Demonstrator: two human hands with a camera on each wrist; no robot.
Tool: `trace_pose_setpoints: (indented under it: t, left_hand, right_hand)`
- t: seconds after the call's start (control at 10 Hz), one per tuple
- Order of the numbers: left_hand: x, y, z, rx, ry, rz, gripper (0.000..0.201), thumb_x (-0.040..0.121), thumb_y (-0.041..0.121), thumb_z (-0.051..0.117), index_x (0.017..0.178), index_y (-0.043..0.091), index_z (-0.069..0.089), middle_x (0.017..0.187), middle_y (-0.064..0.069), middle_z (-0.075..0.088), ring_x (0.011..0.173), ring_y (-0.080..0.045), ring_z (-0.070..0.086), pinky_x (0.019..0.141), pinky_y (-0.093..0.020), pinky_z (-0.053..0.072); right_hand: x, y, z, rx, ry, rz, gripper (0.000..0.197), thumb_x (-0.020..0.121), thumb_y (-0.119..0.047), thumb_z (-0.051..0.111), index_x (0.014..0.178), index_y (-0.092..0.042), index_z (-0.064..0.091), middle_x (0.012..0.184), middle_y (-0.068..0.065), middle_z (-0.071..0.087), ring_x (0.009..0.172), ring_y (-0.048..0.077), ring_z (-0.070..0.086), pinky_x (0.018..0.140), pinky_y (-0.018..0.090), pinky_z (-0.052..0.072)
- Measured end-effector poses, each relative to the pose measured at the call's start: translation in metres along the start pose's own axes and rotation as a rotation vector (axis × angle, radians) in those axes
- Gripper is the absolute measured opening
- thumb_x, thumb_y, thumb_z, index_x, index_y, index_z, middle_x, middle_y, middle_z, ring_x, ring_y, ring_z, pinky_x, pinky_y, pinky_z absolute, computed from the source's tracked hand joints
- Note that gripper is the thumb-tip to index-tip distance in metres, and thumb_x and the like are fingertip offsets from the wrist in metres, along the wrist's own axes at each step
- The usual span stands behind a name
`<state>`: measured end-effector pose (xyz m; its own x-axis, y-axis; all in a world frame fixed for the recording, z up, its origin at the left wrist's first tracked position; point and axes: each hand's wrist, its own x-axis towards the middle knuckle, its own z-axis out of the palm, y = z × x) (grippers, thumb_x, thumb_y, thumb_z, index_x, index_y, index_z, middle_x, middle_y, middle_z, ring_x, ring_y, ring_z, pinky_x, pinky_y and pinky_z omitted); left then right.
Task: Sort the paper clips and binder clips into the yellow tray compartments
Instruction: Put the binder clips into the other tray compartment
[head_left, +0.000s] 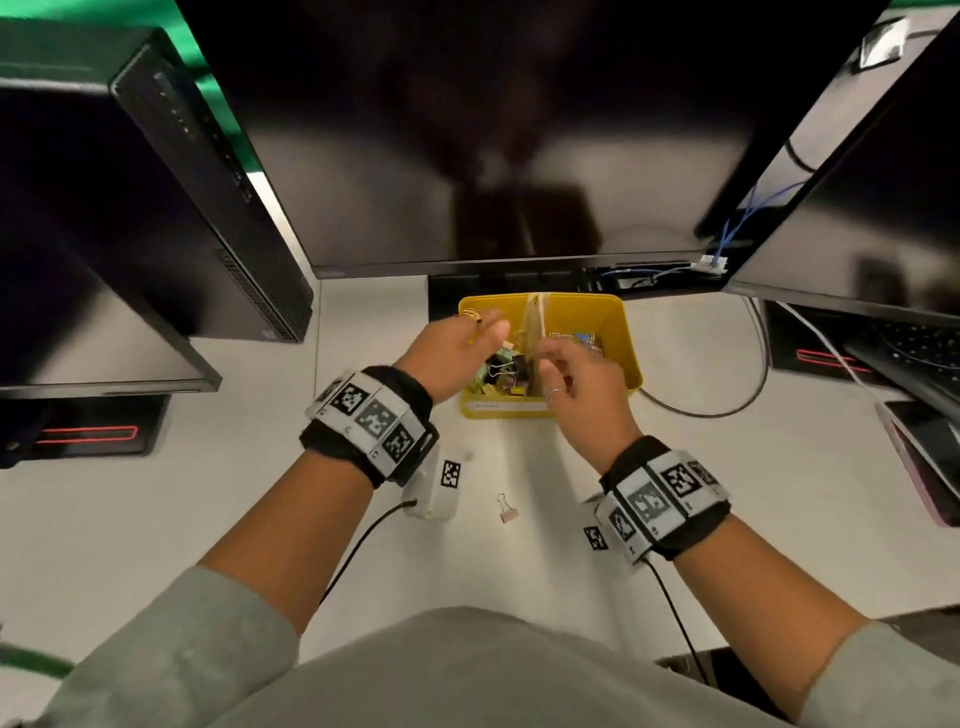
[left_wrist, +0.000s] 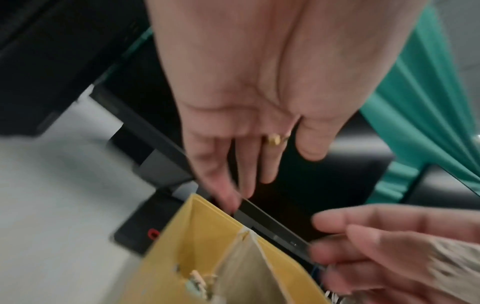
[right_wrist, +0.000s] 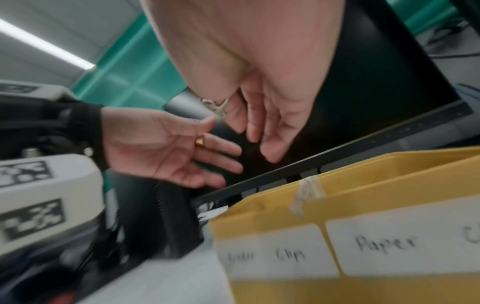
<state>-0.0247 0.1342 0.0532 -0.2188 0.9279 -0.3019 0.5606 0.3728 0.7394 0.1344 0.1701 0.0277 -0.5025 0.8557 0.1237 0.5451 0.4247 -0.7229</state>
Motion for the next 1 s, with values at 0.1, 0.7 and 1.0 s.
trace_pose_setpoints:
  t: [0.1,0.7,1.0]
  left_hand:
    - [-0.021,-0.029,0.007,0.258,0.204,0.089,0.026,0.093,0.028,0.054,0.102,0.01,0.07,0.095,0.002,0.068,0.084,-0.015,0.061,0.087,-0.024,0.049]
    - [-0.026,-0.027,0.04,0.096,0.264,0.068,0.016,0.087,0.009,0.062,0.102,0.003,0.064,0.085,-0.003,0.064,0.081,-0.025,0.067,0.082,-0.026,0.052]
    - [-0.019,-0.008,0.011,0.378,0.014,0.036,0.053,0.092,0.045,0.05,0.138,0.021,0.045,0.148,-0.005,0.041,0.135,-0.023,0.037,0.112,-0.036,0.032]
  right_hand:
    - [-0.028,0.023,0.022,-0.143,-0.291,-0.119,0.017,0.087,-0.003,0.053,0.097,-0.007,0.066,0.09,0.014,0.067,0.079,0.026,0.06,0.076,0.032,0.05]
    - [-0.016,0.012,0.014,0.004,-0.232,0.036,0.018,0.079,-0.005,0.066,0.096,-0.006,0.06,0.079,0.009,0.062,0.067,0.016,0.054,0.065,0.021,0.046]
    - [-0.004,-0.015,-0.05,-0.106,-0.025,0.065,0.048,0.088,-0.022,0.057,0.132,-0.015,0.04,0.122,0.008,0.056,0.108,0.023,0.056,0.093,0.037,0.047]
